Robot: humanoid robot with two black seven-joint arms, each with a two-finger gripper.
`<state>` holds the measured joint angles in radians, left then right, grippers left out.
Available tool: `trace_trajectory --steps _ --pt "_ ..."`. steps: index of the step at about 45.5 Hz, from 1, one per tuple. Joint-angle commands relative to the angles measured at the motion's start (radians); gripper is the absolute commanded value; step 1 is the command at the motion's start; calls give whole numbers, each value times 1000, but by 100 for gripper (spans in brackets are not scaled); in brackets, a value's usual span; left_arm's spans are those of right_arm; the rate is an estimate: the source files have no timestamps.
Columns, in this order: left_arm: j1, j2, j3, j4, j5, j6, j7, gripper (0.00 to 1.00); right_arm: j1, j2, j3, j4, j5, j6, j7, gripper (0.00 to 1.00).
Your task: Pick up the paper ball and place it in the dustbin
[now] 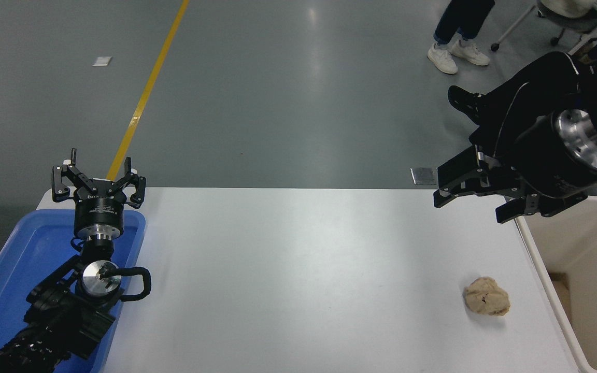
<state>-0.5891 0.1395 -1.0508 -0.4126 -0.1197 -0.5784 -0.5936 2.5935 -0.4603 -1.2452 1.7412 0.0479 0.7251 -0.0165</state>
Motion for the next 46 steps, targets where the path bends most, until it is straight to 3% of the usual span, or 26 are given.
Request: trace_trajectory --steps 1,6,14,19,46 --pt "0 0 0 0 0 0 0 99 37 9 9 4 27 60 4 100" --pt "0 0 0 0 0 0 0 99 -54 6 -2 4 27 56 3 100" --pt "0 0 0 0 0 0 0 99 -308 8 -54 -41 33 -297 3 100" --pt "0 0 0 0 0 0 0 99 -469 9 -48 -84 35 -418 3 100" --pt "0 0 0 0 0 0 0 99 -1185 43 92 -457 67 -713 0 100"
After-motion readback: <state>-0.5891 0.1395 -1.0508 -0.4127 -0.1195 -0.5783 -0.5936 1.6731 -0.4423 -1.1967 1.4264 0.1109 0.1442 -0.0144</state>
